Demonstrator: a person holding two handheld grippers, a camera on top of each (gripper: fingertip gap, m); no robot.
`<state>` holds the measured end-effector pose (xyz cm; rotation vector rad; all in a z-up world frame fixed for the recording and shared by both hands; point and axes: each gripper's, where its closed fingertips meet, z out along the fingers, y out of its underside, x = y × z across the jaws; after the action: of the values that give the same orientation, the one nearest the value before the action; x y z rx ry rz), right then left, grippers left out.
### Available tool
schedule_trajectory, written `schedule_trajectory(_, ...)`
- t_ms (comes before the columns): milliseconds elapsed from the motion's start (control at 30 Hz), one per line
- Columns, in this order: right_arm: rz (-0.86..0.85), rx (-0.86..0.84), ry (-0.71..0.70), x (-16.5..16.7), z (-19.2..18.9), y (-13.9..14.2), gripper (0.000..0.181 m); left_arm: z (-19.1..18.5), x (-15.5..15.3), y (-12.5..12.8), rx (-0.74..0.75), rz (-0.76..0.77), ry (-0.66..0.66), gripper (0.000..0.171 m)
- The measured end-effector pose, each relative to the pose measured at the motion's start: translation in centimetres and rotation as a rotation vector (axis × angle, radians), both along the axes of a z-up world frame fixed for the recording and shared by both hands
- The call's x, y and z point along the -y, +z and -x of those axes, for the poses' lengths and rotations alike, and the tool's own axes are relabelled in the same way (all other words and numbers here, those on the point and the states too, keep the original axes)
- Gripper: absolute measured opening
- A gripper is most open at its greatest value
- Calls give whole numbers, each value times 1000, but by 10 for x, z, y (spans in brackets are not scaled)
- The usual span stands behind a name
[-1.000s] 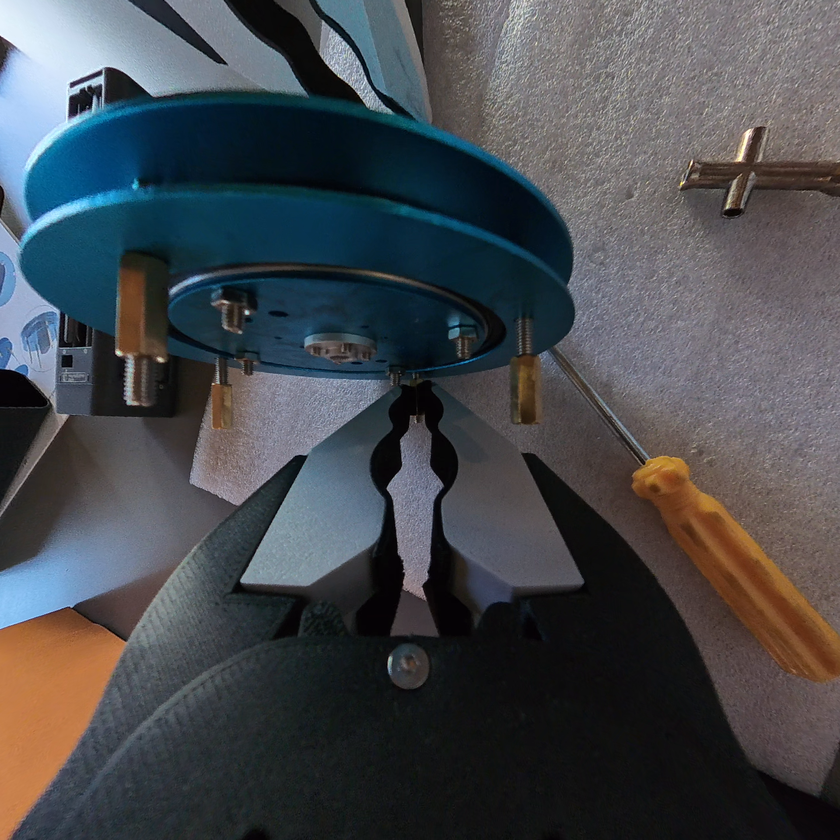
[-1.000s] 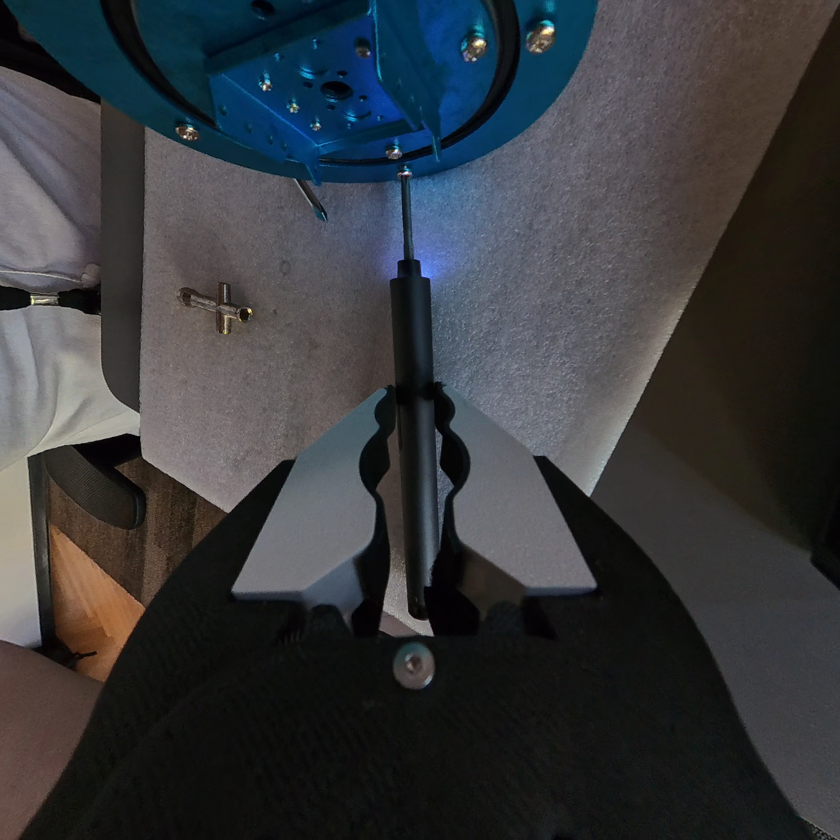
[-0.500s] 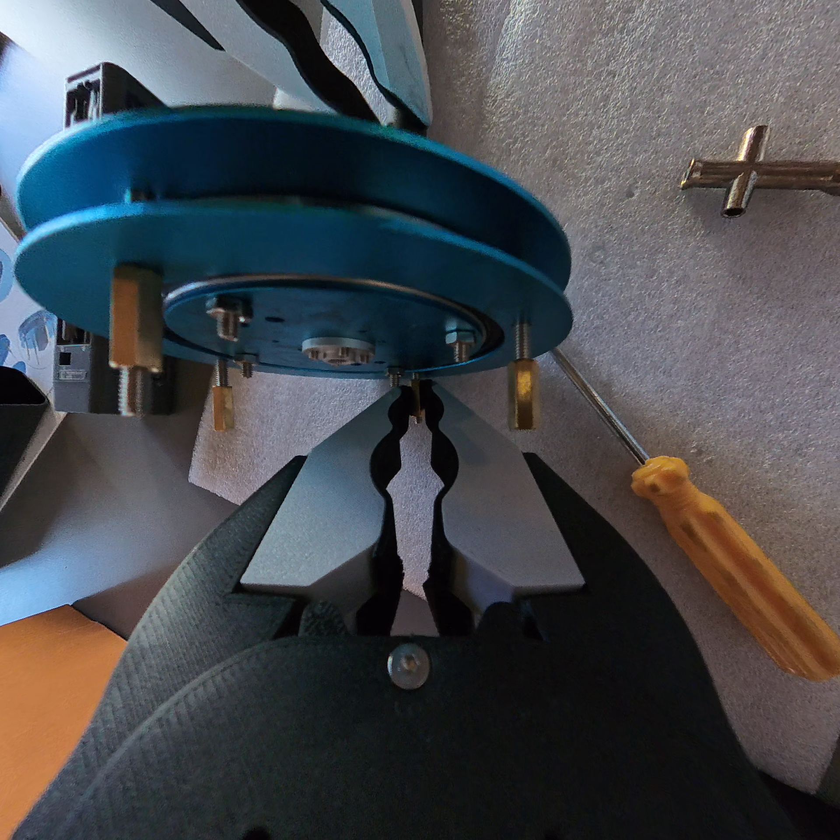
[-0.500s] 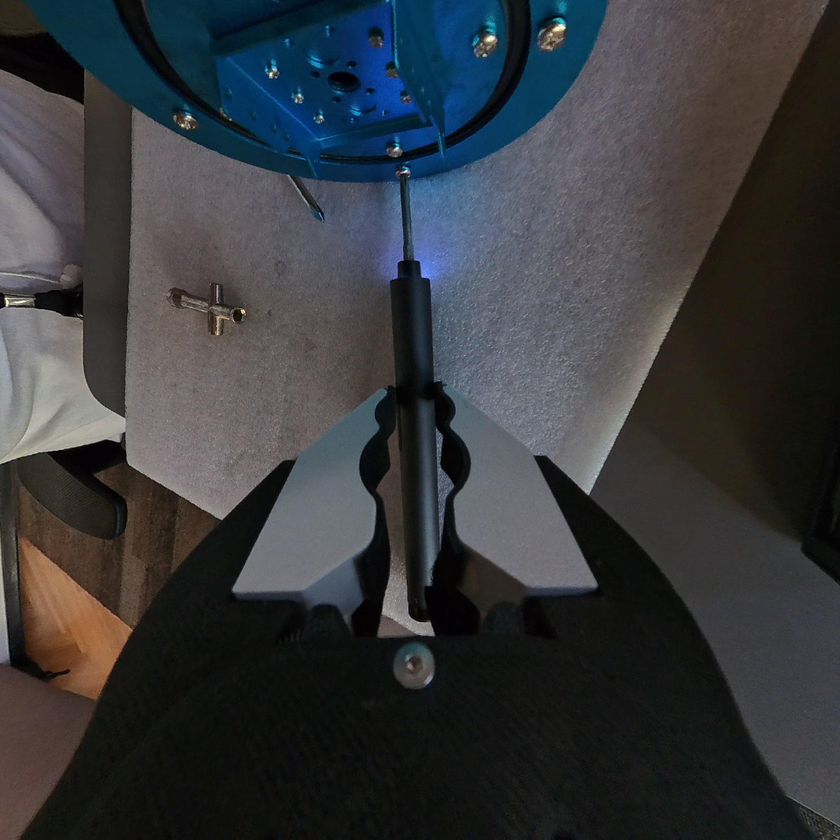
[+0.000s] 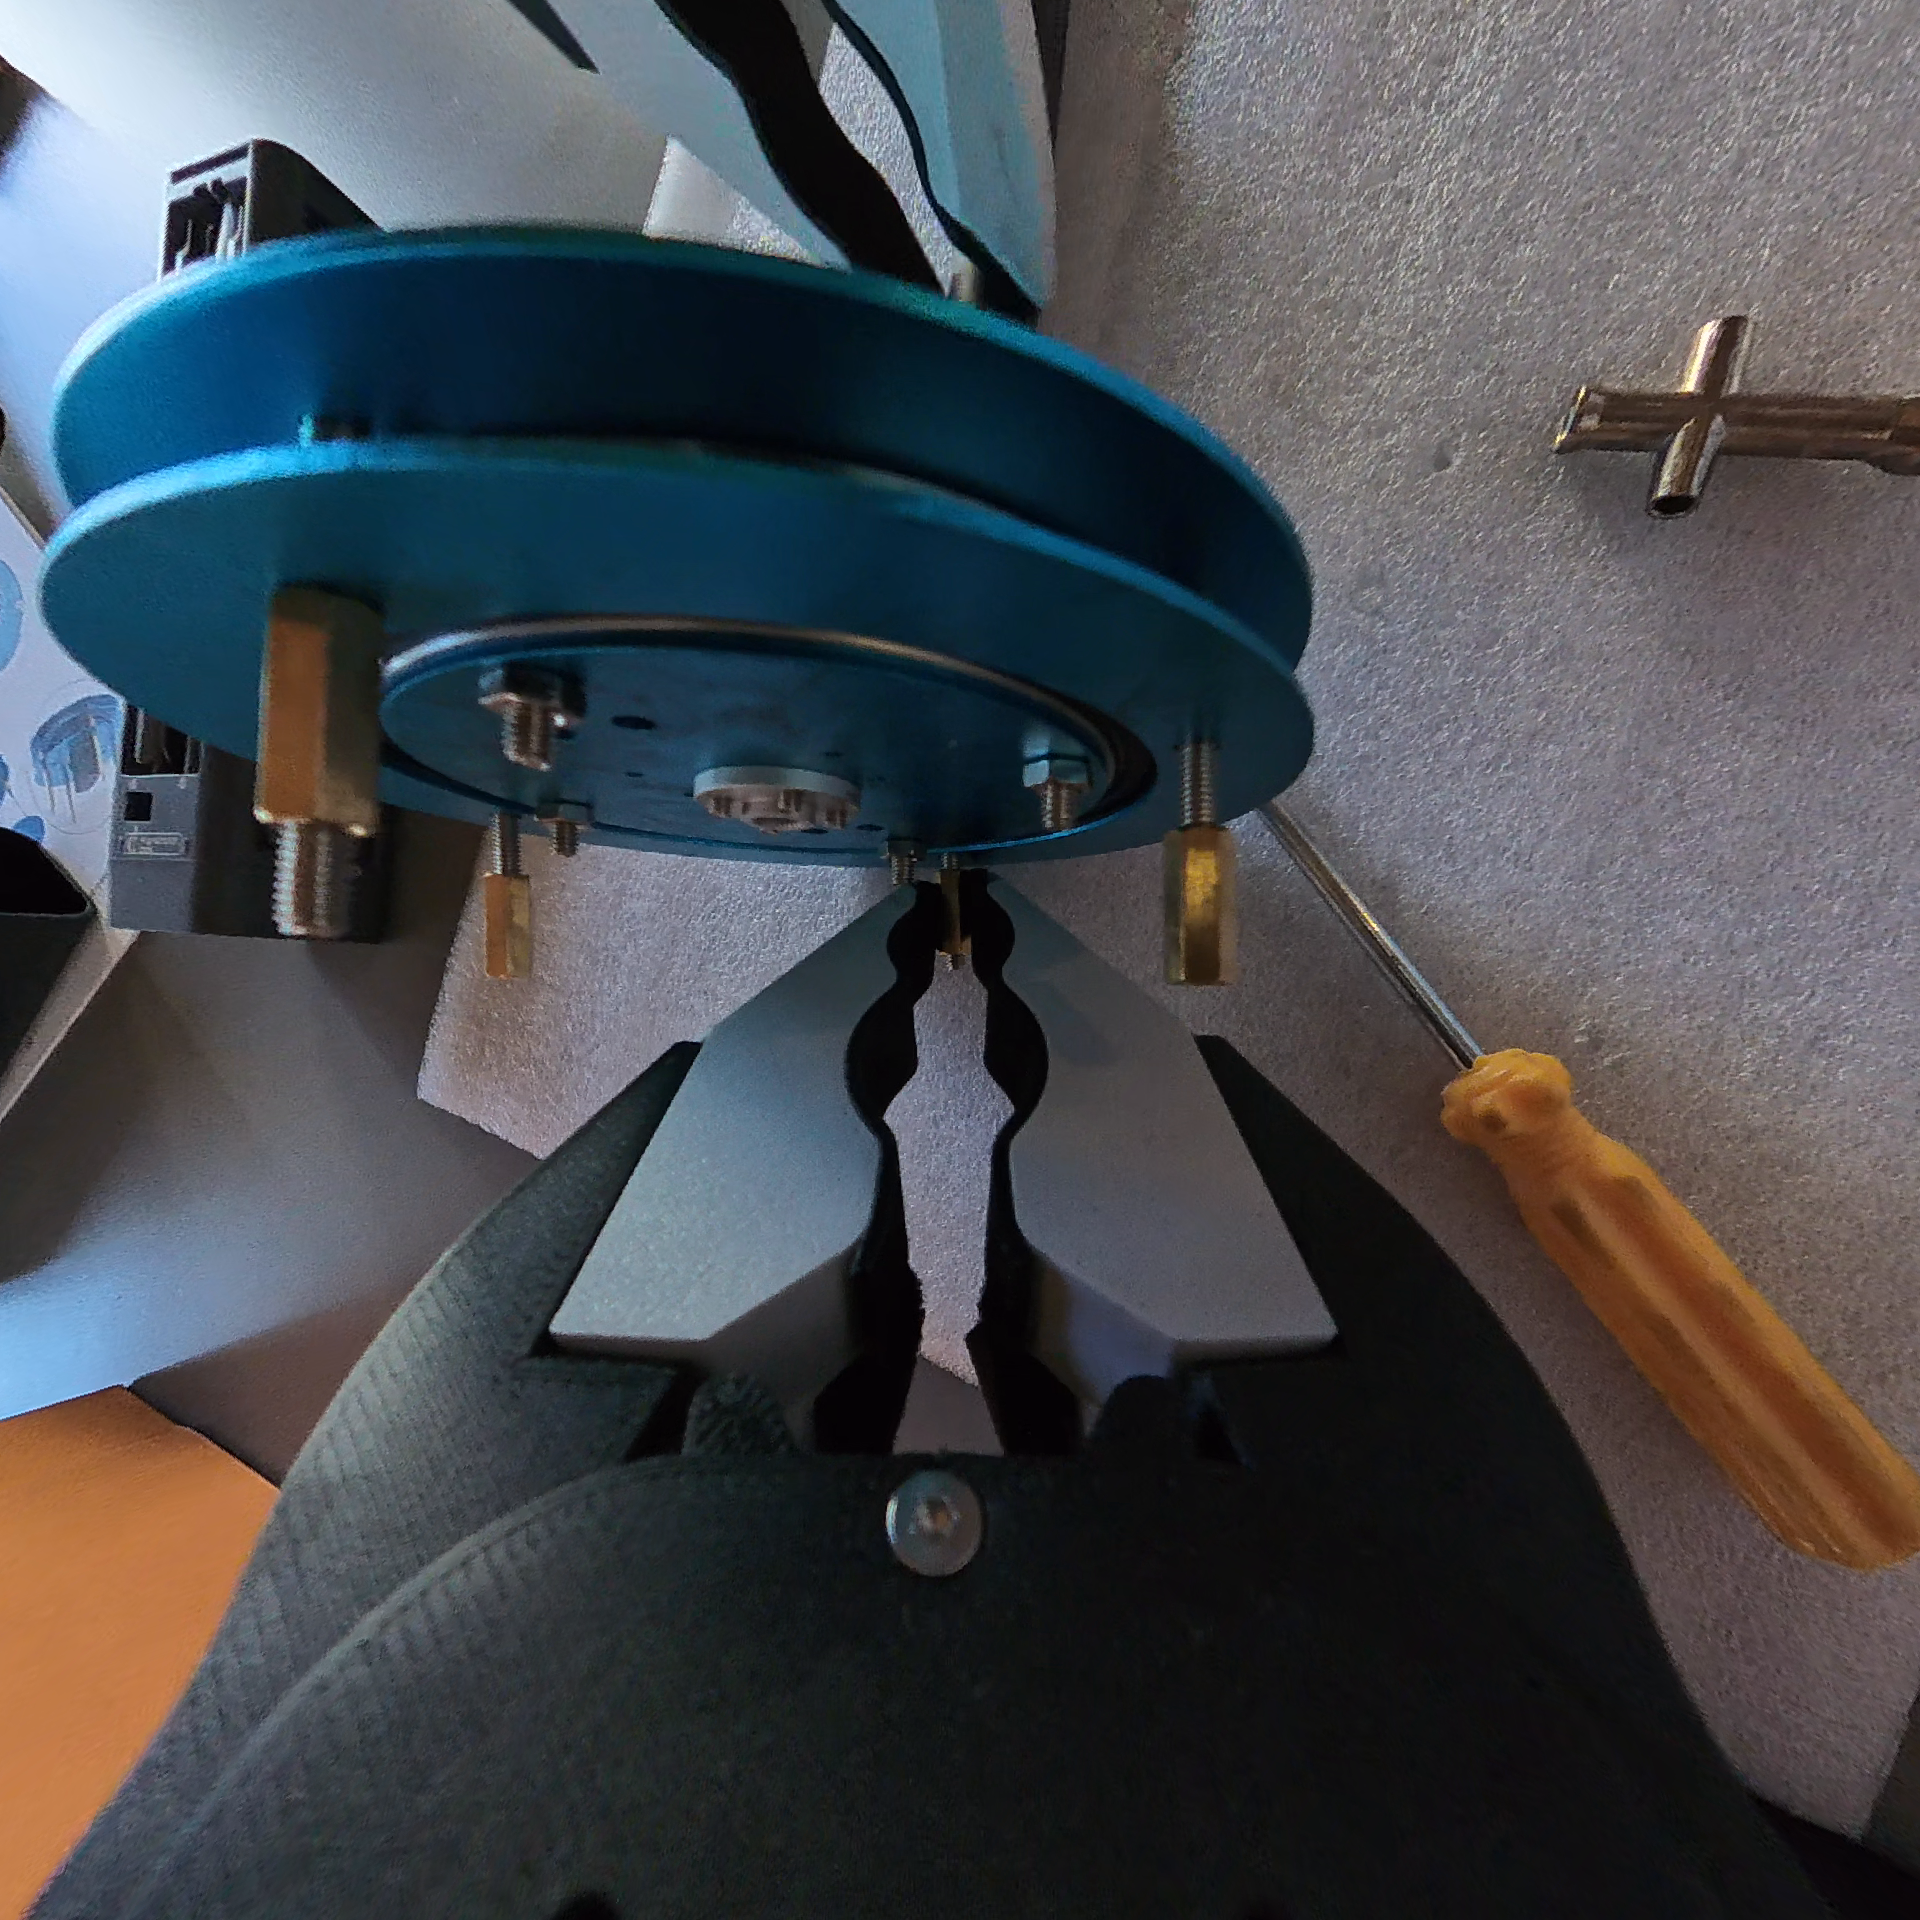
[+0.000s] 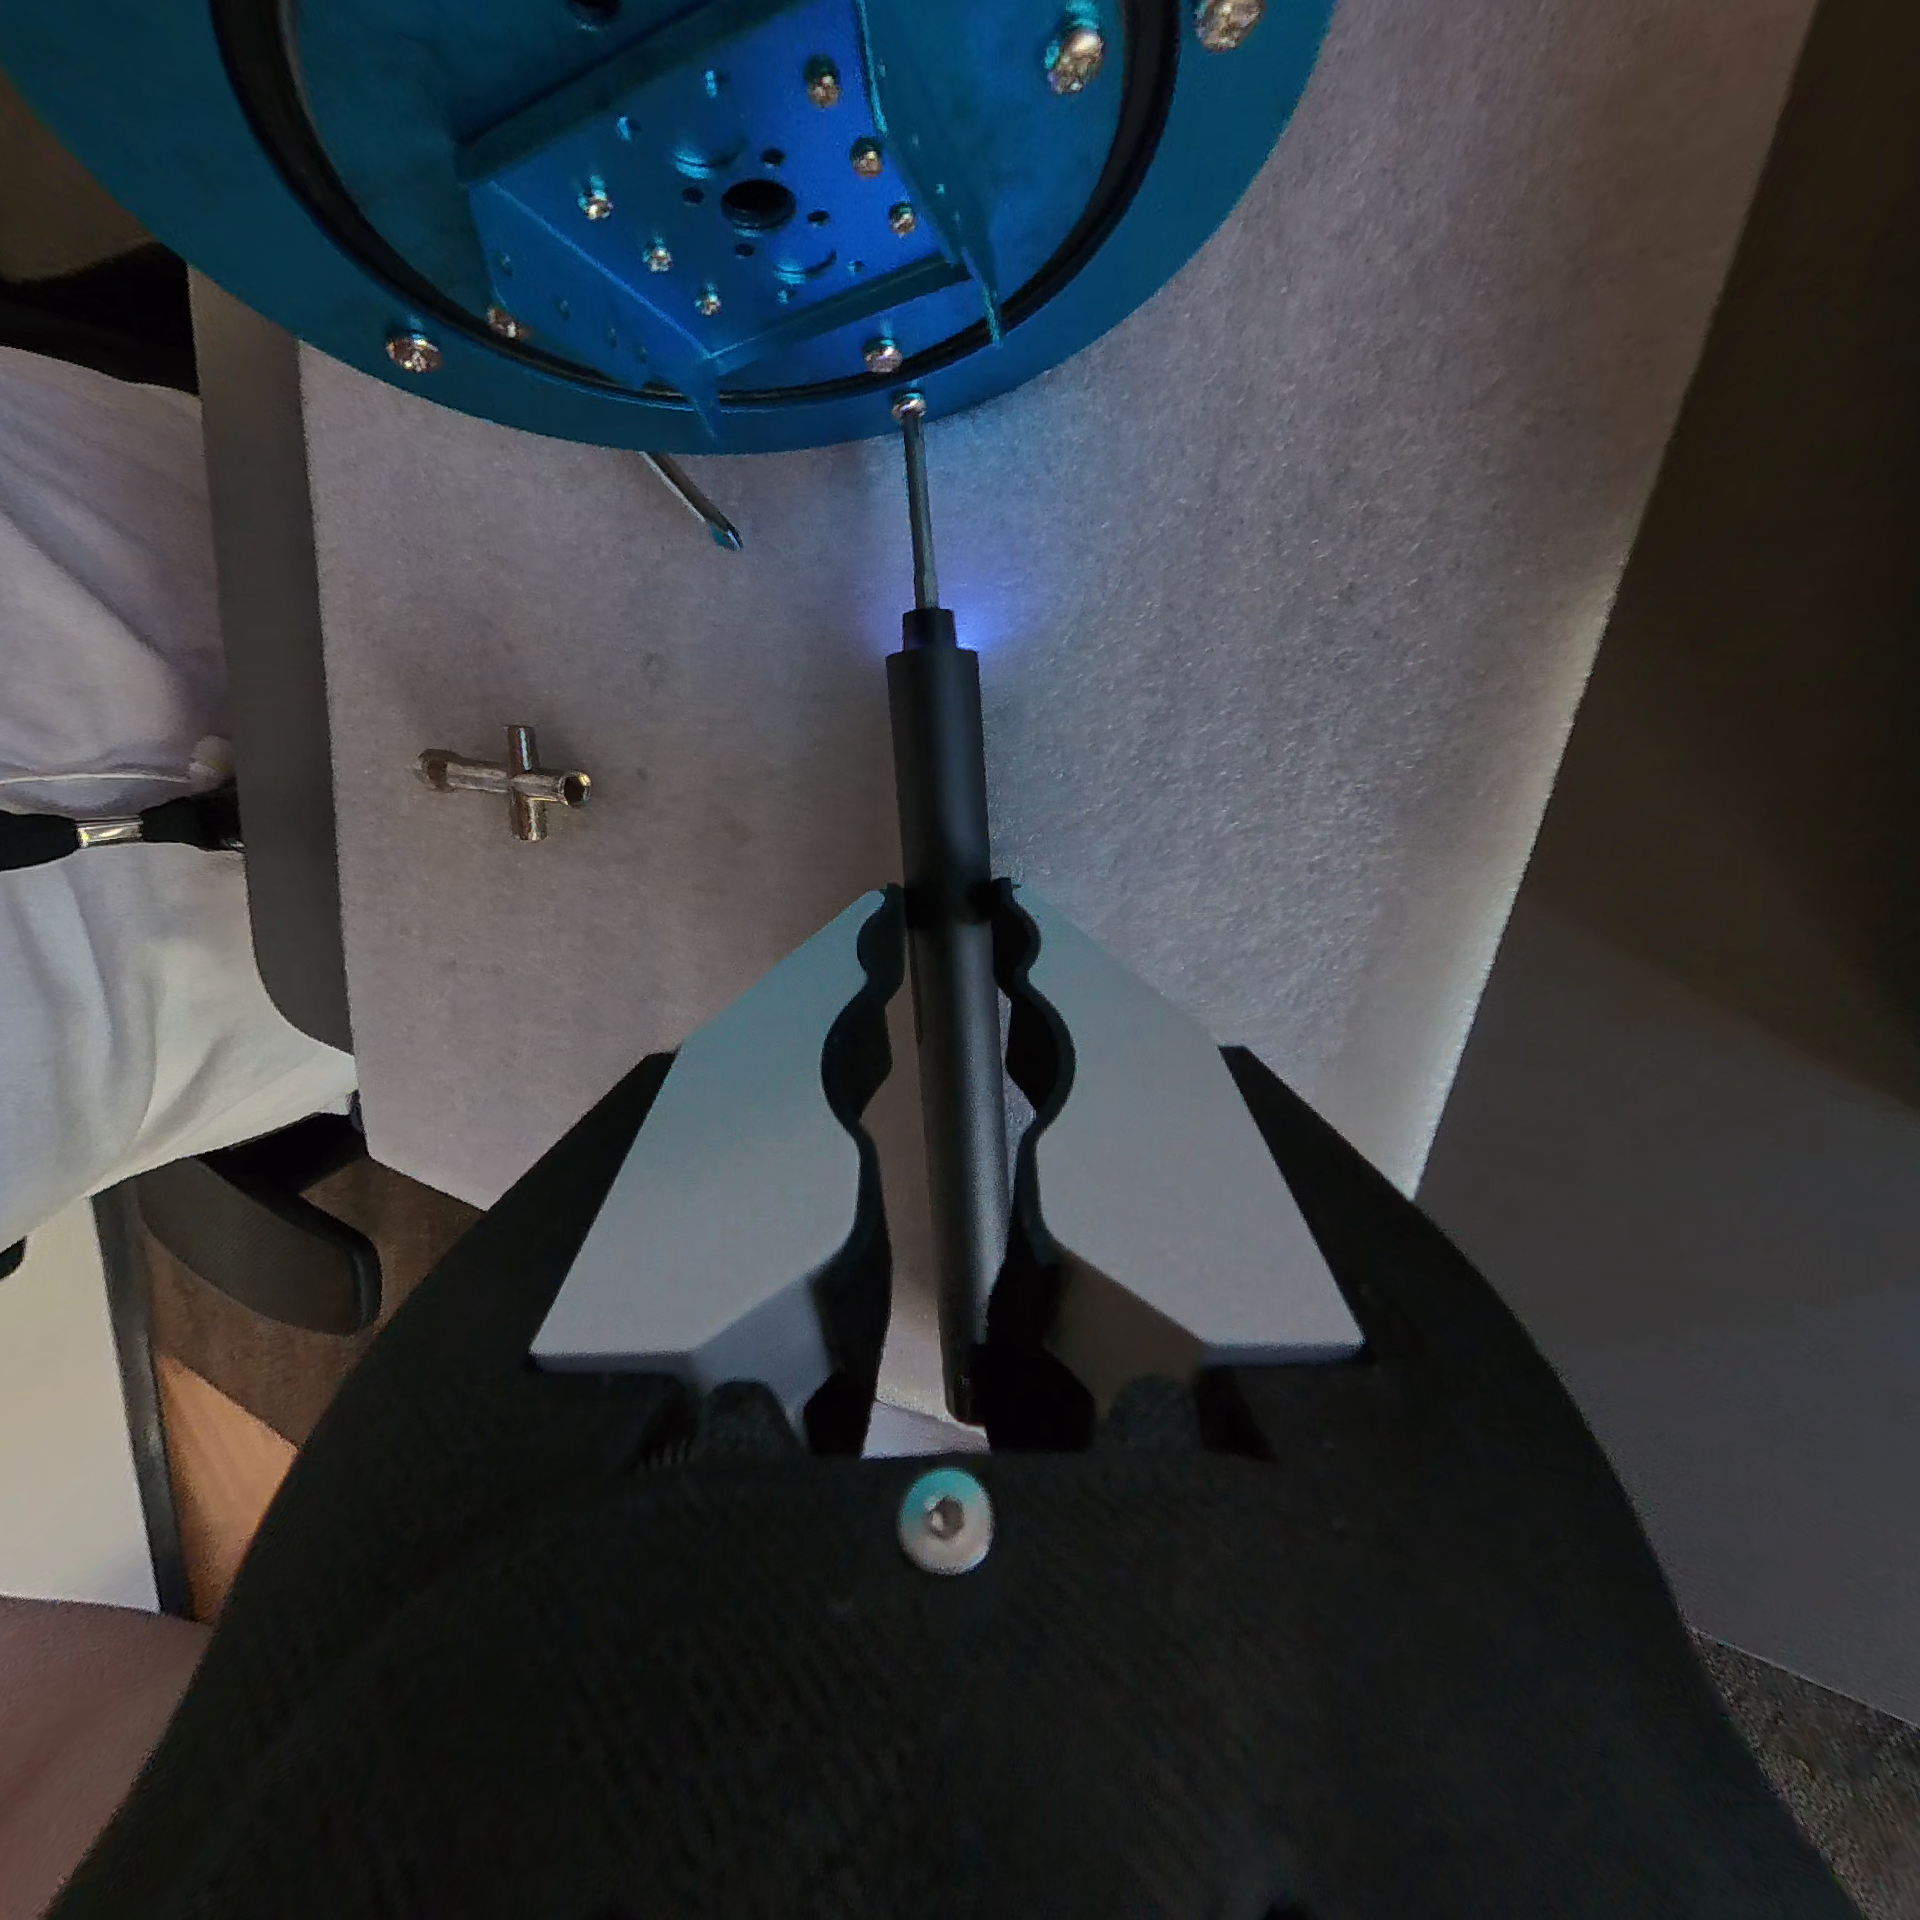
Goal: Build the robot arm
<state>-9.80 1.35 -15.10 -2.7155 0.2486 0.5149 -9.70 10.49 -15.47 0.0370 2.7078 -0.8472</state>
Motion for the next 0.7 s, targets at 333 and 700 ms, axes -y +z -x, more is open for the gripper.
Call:
schedule_trajectory(333, -20, 66, 27, 0, 0, 0, 14, 0, 0, 0, 8, -3, -3, 4)
schedule_trajectory(700, -6, 100, 45, -1, 1, 0, 15, 0, 1, 0, 3, 1, -5, 4)
